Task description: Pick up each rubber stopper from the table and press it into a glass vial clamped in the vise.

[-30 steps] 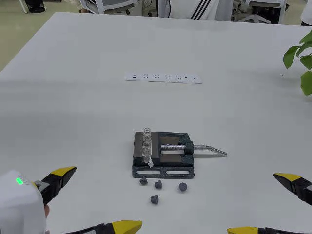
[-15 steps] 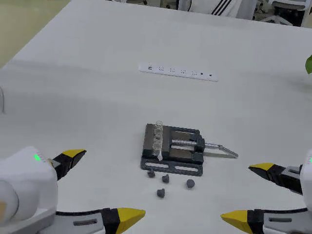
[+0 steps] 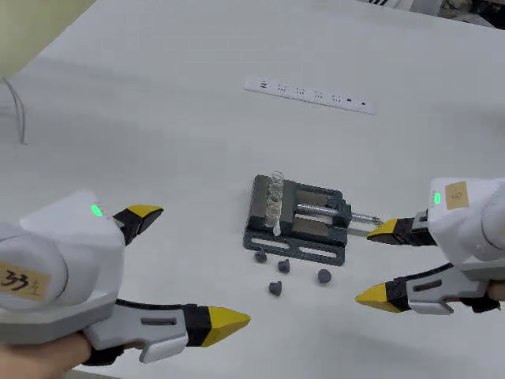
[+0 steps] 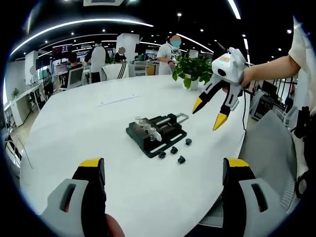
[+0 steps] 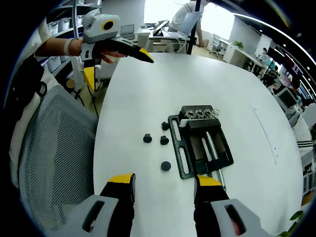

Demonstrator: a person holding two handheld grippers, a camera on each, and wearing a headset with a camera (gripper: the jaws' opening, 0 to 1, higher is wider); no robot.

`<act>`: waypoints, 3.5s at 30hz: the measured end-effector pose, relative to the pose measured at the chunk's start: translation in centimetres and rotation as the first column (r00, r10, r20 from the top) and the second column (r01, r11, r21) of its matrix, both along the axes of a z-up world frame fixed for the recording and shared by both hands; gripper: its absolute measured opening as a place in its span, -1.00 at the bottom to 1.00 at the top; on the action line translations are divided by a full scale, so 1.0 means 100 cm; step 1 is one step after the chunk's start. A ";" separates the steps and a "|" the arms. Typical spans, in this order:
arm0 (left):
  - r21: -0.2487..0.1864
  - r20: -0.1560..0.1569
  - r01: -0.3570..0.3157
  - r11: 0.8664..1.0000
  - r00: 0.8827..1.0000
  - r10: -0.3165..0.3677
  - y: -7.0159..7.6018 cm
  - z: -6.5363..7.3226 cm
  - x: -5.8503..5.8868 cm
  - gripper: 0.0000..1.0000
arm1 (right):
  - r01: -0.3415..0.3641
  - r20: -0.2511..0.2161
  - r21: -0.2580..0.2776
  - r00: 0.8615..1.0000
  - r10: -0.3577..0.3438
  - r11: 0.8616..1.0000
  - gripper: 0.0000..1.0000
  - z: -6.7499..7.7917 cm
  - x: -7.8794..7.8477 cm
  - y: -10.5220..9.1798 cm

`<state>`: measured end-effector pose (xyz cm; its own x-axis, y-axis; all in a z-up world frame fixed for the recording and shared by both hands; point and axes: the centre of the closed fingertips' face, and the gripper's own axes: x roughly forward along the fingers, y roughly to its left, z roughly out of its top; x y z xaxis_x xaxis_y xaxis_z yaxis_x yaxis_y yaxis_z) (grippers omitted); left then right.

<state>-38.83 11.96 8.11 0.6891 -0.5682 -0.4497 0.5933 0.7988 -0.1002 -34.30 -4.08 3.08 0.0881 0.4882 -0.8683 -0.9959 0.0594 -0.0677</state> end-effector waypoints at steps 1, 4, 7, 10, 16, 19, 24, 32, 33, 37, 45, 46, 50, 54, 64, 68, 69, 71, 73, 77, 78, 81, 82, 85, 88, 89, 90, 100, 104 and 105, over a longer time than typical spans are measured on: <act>0.002 0.002 0.004 1.000 1.000 -0.004 -0.001 0.000 0.000 0.98 | -0.015 -0.005 -0.007 1.000 0.015 1.000 -0.14 -0.002 0.000 0.002; -0.001 0.006 0.013 1.000 1.000 -0.013 -0.004 -0.001 0.002 0.98 | -0.058 -0.045 -0.048 0.997 0.055 0.997 -0.26 -0.014 0.000 0.006; -0.001 0.007 0.020 1.000 1.000 -0.020 -0.006 -0.002 0.003 0.98 | -0.104 -0.052 -0.091 0.994 0.100 0.990 -0.37 -0.023 0.001 0.009; -0.006 0.008 0.024 1.000 1.000 -0.024 -0.007 -0.003 0.003 0.98 | -0.156 -0.068 -0.124 0.987 0.148 0.980 -0.44 -0.030 0.003 0.011; -0.014 0.014 0.015 1.000 1.000 -0.014 -0.006 -0.005 0.004 0.98 | -0.186 -0.123 -0.135 0.978 0.170 0.973 -0.70 -0.040 0.006 0.015; -0.021 0.017 0.007 1.000 1.000 -0.007 -0.005 -0.006 0.004 0.98 | -0.209 -0.114 -0.148 0.975 0.193 0.967 -0.72 -0.044 0.007 0.016; -0.029 0.017 -0.003 1.000 1.000 0.003 -0.005 -0.006 0.002 0.98 | -0.261 -0.089 -0.180 0.965 0.249 0.948 -0.74 -0.048 0.005 0.016; -0.038 0.014 -0.014 0.999 1.000 0.014 -0.006 -0.007 0.000 0.97 | -0.275 -0.105 -0.187 0.960 0.259 0.943 -0.77 -0.051 0.005 0.017; -0.039 0.014 -0.015 0.999 1.000 0.015 -0.007 -0.006 0.000 0.97 | -0.277 -0.110 -0.189 0.959 0.260 0.942 -0.77 -0.052 0.004 0.016; -0.044 0.013 -0.019 0.999 1.000 0.019 -0.007 -0.006 0.000 0.97 | -0.284 -0.111 -0.196 0.957 0.267 0.939 -0.80 -0.055 0.004 0.016; -0.046 0.010 -0.026 0.999 1.000 0.027 -0.005 -0.007 0.000 0.97 | -0.291 -0.113 -0.202 0.955 0.273 0.935 -0.81 -0.055 0.003 0.016; -0.046 0.009 -0.027 0.999 1.000 0.027 -0.005 -0.007 0.000 0.97 | -0.291 -0.114 -0.204 0.955 0.273 0.935 -0.81 -0.055 0.003 0.015; -0.048 0.010 -0.030 0.998 0.999 0.031 -0.005 -0.007 0.001 0.97 | -0.300 -0.117 -0.207 0.953 0.281 0.931 -0.77 -0.056 0.001 0.013; -0.051 0.010 -0.032 0.998 0.999 0.033 -0.005 -0.006 0.001 0.97 | -0.301 -0.114 -0.211 0.953 0.282 0.930 -0.79 -0.056 0.001 0.013; -0.054 0.005 -0.037 0.998 0.999 0.037 -0.004 -0.009 0.000 0.97 | -0.311 -0.108 -0.221 0.950 0.294 0.924 -0.82 -0.057 0.003 0.015; -0.056 0.003 -0.039 0.998 0.999 0.039 -0.002 -0.010 0.000 0.97 | -0.312 -0.110 -0.223 0.949 0.295 0.923 -0.83 -0.058 0.003 0.014; -0.055 0.002 -0.039 0.998 0.999 0.039 -0.003 -0.010 0.000 0.97 | -0.313 -0.109 -0.223 0.949 0.295 0.923 -0.83 -0.057 0.003 0.014; -0.055 0.002 -0.038 0.998 0.999 0.039 -0.003 -0.011 0.000 0.97 | -0.313 -0.110 -0.219 0.949 0.295 0.924 -0.84 -0.057 0.002 0.015; -0.057 0.002 -0.038 0.998 0.999 0.038 -0.003 -0.011 0.000 0.97 | -0.311 -0.108 -0.217 0.950 0.294 0.925 -0.84 -0.057 0.003 0.015; -0.056 0.002 -0.036 0.998 0.999 0.036 -0.004 -0.011 0.001 0.97 | -0.301 -0.106 -0.206 0.953 0.285 0.931 -0.85 -0.051 0.006 0.017; -0.056 0.002 -0.036 0.998 0.999 0.036 -0.004 -0.011 0.002 0.97 | -0.294 -0.119 -0.200 0.954 0.274 0.935 -0.85 -0.047 0.006 0.017; -0.052 0.004 -0.033 0.998 0.999 0.033 -0.004 -0.011 0.003 0.97 | -0.276 -0.136 -0.175 0.958 0.254 0.945 -0.86 -0.036 0.010 0.022; -0.052 0.003 -0.033 0.998 0.999 0.033 -0.004 -0.011 0.004 0.97 | -0.273 -0.134 -0.163 0.958 0.253 0.948 -0.86 -0.030 0.011 0.026; -0.051 0.004 -0.034 0.998 0.999 0.034 -0.001 -0.013 0.005 0.97 | -0.243 -0.134 -0.085 0.964 0.230 0.966 -0.86 -0.009 0.020 0.044; -0.048 0.004 -0.035 0.998 0.999 0.036 0.000 -0.013 0.006 0.97 | -0.226 -0.127 -0.083 0.969 0.214 0.971 -0.86 0.004 0.034 0.049; -0.048 0.005 -0.036 0.998 0.999 0.037 0.000 -0.013 0.006 0.97 | -0.234 -0.106 -0.079 0.969 0.225 0.969 -0.87 0.008 0.039 0.052; -0.047 0.004 -0.037 0.998 0.999 0.037 0.001 -0.014 0.007 0.97 | -0.237 -0.099 -0.083 0.969 0.228 0.968 -0.87 0.012 0.044 0.055; -0.047 0.004 -0.033 0.998 0.999 0.033 0.002 -0.014 0.011 0.98 | -0.275 -0.038 -0.094 0.961 0.273 0.957 -0.87 0.041 0.085 0.080; -0.047 0.003 -0.034 0.998 0.999 0.034 0.002 -0.013 0.012 0.98 | -0.298 -0.035 -0.101 0.954 0.296 0.949 -0.87 0.045 0.095 0.090; -0.047 0.001 -0.035 0.998 0.999 0.035 0.002 -0.013 0.012 0.98 | -0.305 -0.037 -0.104 0.952 0.303 0.947 -0.87 0.044 0.099 0.093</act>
<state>-37.60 12.12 6.79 0.7095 -0.5645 -0.4219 0.5654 0.8133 -0.1374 -24.36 5.20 7.44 -0.0682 0.3929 -0.9170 -0.9667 -0.2531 -0.0365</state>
